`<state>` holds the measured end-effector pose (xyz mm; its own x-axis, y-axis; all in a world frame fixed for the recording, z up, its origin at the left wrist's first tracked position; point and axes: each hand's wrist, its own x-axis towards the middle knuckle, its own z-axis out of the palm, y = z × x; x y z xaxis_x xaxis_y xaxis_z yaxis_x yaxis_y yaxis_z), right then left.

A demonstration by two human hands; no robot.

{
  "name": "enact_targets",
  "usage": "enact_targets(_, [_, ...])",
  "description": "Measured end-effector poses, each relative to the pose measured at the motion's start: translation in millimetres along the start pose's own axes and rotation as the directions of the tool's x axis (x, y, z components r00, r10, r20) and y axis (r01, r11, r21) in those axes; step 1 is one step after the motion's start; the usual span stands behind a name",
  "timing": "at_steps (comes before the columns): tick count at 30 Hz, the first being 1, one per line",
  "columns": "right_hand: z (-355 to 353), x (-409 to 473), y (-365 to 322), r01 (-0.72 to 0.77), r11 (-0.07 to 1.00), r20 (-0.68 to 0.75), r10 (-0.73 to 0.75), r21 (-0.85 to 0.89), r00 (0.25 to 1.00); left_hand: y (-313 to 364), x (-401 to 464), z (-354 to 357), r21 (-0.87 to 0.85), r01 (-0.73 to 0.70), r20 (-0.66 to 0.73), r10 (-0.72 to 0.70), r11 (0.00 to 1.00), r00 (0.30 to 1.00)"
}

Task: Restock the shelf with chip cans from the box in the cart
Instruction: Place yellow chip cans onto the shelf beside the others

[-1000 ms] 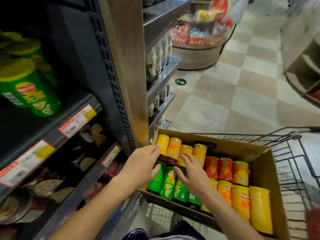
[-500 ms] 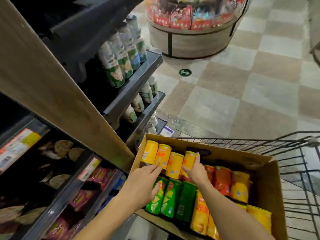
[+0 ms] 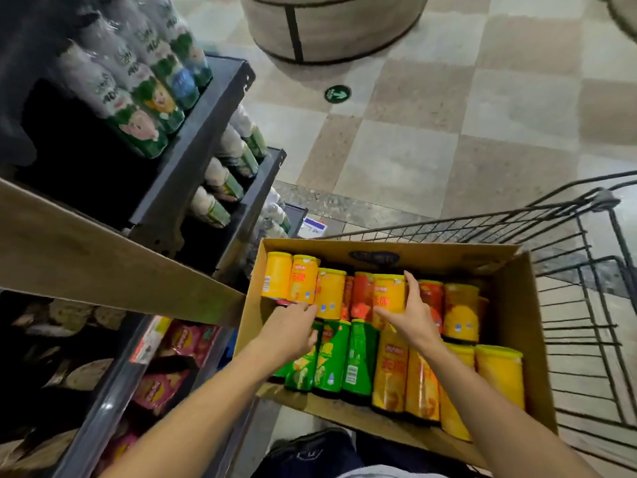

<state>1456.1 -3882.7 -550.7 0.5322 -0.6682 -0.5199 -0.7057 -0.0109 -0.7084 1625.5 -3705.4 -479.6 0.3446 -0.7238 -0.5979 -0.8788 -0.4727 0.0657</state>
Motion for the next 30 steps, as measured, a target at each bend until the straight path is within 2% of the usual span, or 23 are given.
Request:
enact_targets(3, [-28, -19, 17, -0.023, 0.995, -0.057, 0.029, 0.096, 0.998, 1, 39, 8, -0.196, 0.061, 0.104, -0.041, 0.979, 0.994])
enact_targets(5, [-48, -33, 28, -0.040, 0.989, -0.130, 0.058, 0.142, 0.990, 6, 61, 13, -0.285, 0.091, 0.108, -0.063, 0.954, 0.992])
enact_targets(9, [-81, -61, 46, -0.070, 0.987, -0.236, 0.103, 0.147, 0.966, 10, 97, 22, -0.258, 0.126, -0.050, -0.143, 0.958, 0.988])
enact_targets(12, [-94, -74, 57, -0.055, 0.988, -0.281, 0.095, 0.147, 0.955, 16, 113, 26, -0.344, 0.135, -0.113, -0.183, 0.929, 0.977])
enact_targets(18, [-95, -82, 61, -0.048, 0.986, -0.265, 0.090, 0.162, 0.960, 40, 127, 44, -0.486, 0.151, -0.022, -0.185, 0.861, 0.982])
enact_targets(22, [-92, -81, 61, -0.035, 0.982, -0.240, 0.081, 0.188, 0.967, 38, 119, 36, -0.564, 0.078, -0.058, -0.133, 0.822, 0.989])
enact_targets(26, [-85, -73, 46, 0.007, 0.979, -0.203, 0.035, 0.202, 0.979, 32, 86, 10, -0.699, -0.060, -0.126, -0.041, 0.713, 0.991])
enact_targets(30, [-63, -60, 11, 0.067, 0.977, -0.108, -0.046, 0.201, 0.993, 15, 39, -16, -0.740, -0.087, -0.175, -0.066, 0.666, 0.982])
